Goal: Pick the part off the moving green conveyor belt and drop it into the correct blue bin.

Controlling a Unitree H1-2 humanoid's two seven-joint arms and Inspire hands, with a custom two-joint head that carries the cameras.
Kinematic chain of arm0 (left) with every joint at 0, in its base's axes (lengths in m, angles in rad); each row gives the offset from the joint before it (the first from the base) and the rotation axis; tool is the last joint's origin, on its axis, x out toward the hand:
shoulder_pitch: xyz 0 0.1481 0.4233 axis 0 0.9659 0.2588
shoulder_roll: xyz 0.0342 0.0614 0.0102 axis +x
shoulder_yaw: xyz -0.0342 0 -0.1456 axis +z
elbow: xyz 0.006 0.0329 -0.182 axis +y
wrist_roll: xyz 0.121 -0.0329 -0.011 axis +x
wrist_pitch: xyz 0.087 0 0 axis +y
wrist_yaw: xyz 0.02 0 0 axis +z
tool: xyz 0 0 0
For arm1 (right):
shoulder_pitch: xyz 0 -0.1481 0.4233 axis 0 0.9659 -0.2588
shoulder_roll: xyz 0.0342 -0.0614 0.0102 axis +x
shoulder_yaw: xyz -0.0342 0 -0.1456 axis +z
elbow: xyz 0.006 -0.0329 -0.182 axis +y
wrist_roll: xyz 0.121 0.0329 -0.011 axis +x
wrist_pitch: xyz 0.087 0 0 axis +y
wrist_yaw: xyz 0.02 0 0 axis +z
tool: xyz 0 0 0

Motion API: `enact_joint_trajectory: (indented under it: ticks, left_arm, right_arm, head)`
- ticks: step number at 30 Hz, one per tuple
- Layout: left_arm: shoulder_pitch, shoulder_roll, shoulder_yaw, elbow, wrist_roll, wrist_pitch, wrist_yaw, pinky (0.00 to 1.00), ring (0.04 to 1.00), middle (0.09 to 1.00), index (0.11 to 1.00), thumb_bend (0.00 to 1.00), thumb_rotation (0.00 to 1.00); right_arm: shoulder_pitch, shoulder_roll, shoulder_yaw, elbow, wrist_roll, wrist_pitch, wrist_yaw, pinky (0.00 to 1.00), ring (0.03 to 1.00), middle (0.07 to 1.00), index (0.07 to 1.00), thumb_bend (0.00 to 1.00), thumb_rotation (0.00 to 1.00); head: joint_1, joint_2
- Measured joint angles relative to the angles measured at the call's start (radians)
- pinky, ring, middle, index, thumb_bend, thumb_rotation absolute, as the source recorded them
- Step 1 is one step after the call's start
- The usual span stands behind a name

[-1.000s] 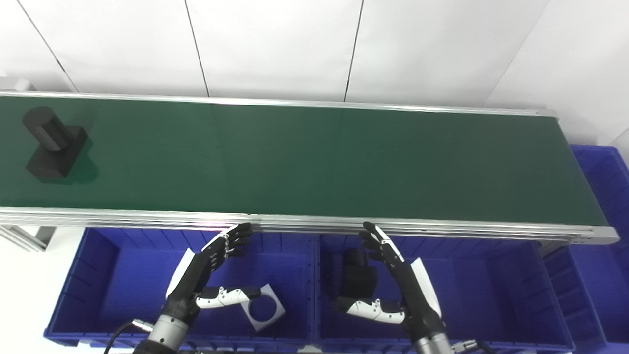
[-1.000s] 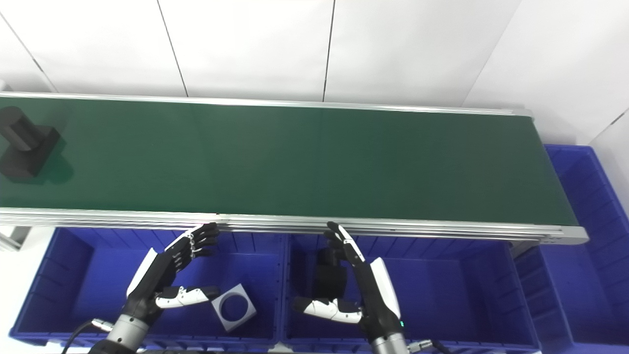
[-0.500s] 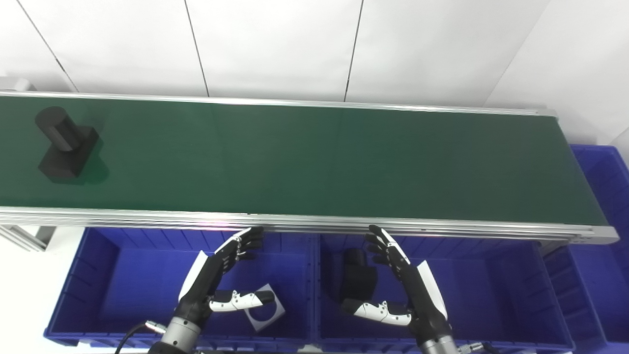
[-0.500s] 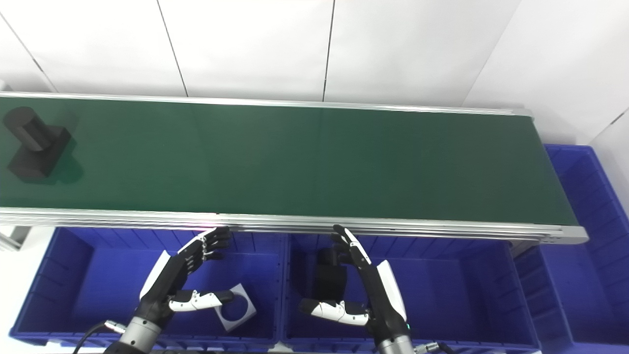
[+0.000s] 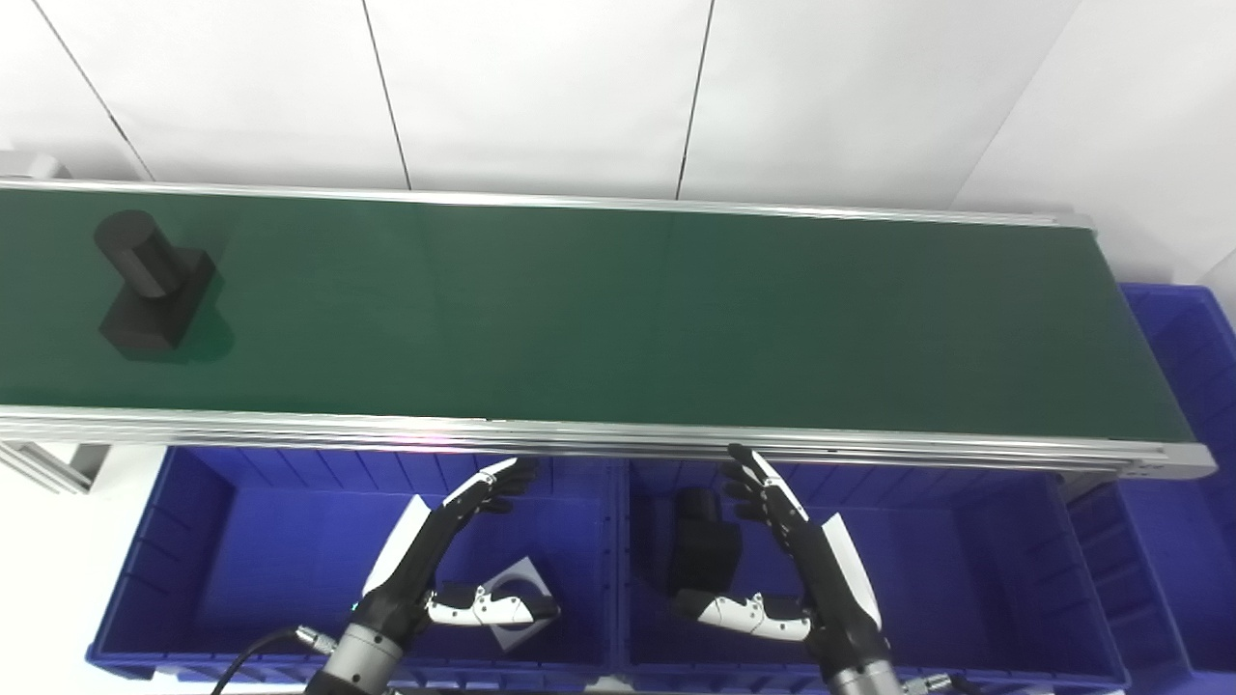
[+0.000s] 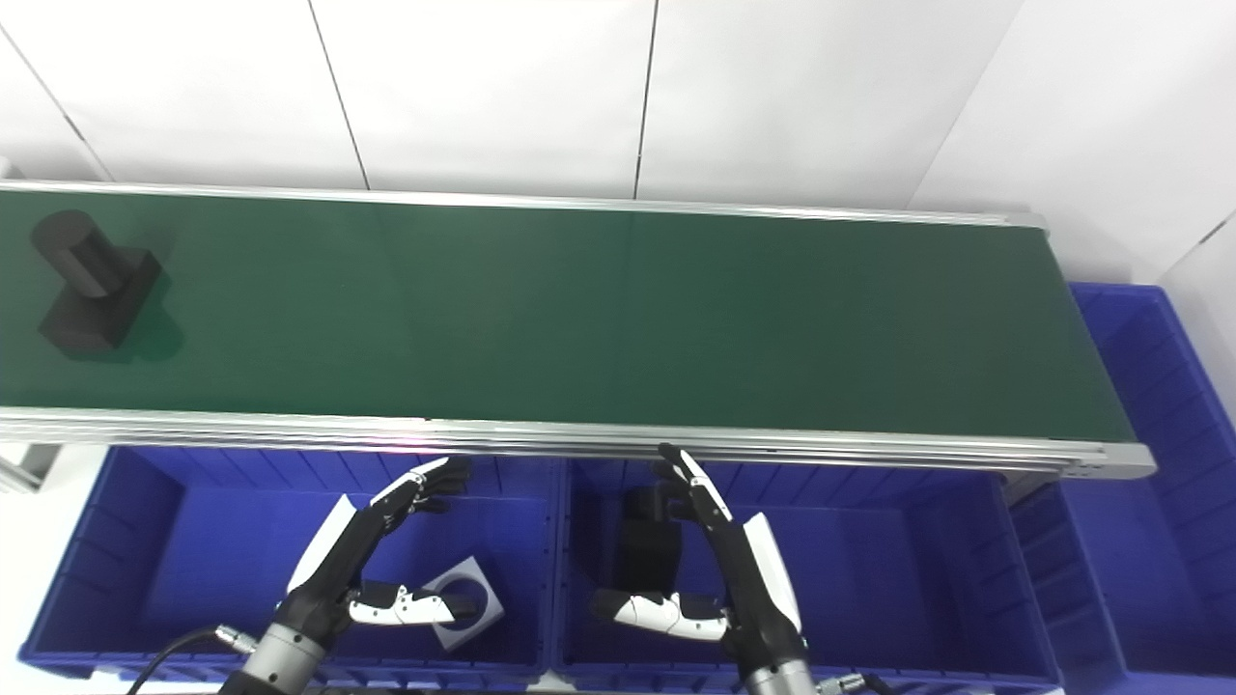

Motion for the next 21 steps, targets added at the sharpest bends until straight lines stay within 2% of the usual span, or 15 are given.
enact_joint_trajectory:
  ticks: [6, 9, 10, 11, 12, 14, 15, 16, 18, 20, 21]
  left_arm:
    - [-0.019, 0.022, -0.052, 0.017, 0.000, 0.000, 0.074, 0.75, 0.807, 0.834, 0.839, 0.90, 0.37]
    - [-0.025, 0.024, -0.064, 0.019, -0.002, 0.000, 0.086, 0.75, 0.813, 0.840, 0.847, 0.90, 0.37]
    - [-0.026, 0.024, -0.070, 0.019, -0.002, 0.000, 0.089, 0.75, 0.812, 0.840, 0.850, 0.89, 0.36]
    - [-0.028, 0.024, -0.077, 0.020, -0.002, 0.000, 0.093, 0.75, 0.812, 0.840, 0.850, 0.89, 0.36]
    - [-0.029, 0.024, -0.086, 0.022, -0.001, 0.000, 0.101, 0.75, 0.809, 0.838, 0.846, 0.88, 0.34]
    - [-0.031, 0.021, -0.102, 0.027, 0.000, 0.000, 0.115, 0.74, 0.806, 0.836, 0.843, 0.88, 0.33]
    - [-0.034, 0.019, -0.111, 0.034, 0.002, 0.000, 0.129, 0.74, 0.803, 0.835, 0.842, 0.88, 0.33]
    - [-0.038, 0.016, -0.123, 0.044, 0.008, 0.000, 0.145, 0.73, 0.797, 0.833, 0.836, 0.88, 0.35]
    - [-0.051, 0.010, -0.152, 0.063, 0.030, -0.001, 0.177, 0.74, 0.796, 0.831, 0.829, 0.89, 0.35]
    - [-0.061, 0.000, -0.179, 0.075, 0.044, -0.001, 0.209, 0.75, 0.798, 0.829, 0.822, 0.89, 0.35]
    - [-0.068, -0.005, -0.193, 0.087, 0.048, -0.002, 0.230, 0.75, 0.798, 0.828, 0.820, 0.90, 0.35]
  right_arm:
    - [-0.002, -0.001, -0.001, 0.005, 0.000, -0.001, -0.003, 0.80, 0.850, 0.880, 0.936, 0.86, 0.38]
    - [-0.003, -0.005, -0.002, 0.009, 0.001, -0.002, -0.004, 0.80, 0.849, 0.879, 0.941, 0.86, 0.41]
    - [-0.003, -0.007, -0.003, 0.009, 0.004, -0.004, -0.004, 0.80, 0.846, 0.874, 0.942, 0.86, 0.42]
    - [-0.003, -0.008, -0.005, 0.009, 0.010, -0.011, -0.004, 0.80, 0.846, 0.874, 0.942, 0.86, 0.42]
    - [-0.002, -0.011, -0.007, 0.009, 0.018, -0.023, -0.003, 0.80, 0.845, 0.872, 0.943, 0.85, 0.42]
    - [-0.002, -0.018, -0.014, 0.009, 0.049, -0.061, -0.003, 0.80, 0.844, 0.871, 0.944, 0.85, 0.41]
    - [-0.002, -0.022, -0.020, 0.009, 0.065, -0.082, -0.003, 0.81, 0.844, 0.870, 0.943, 0.85, 0.41]
    - [-0.001, -0.027, -0.026, 0.008, 0.087, -0.100, -0.003, 0.82, 0.850, 0.869, 0.943, 0.84, 0.40]
    - [0.000, -0.040, -0.039, -0.002, 0.122, -0.126, -0.002, 0.83, 0.853, 0.869, 0.942, 0.84, 0.41]
    - [0.000, -0.055, -0.051, -0.033, 0.147, -0.138, 0.002, 0.83, 0.854, 0.868, 0.943, 0.85, 0.41]
    - [-0.001, -0.060, -0.057, -0.052, 0.158, -0.142, 0.003, 0.83, 0.854, 0.868, 0.943, 0.86, 0.41]
  head:
    - [0.009, -0.009]
    - [0.048, -0.020]
    - [0.102, -0.035]
    - [0.103, -0.035]
    - [0.157, -0.049]
    - [0.179, -0.055]
    - [0.246, -0.076]
    - [0.258, -0.080]
    - [0.348, -0.119]
    - [0.348, -0.120]
    - [0.391, -0.147]
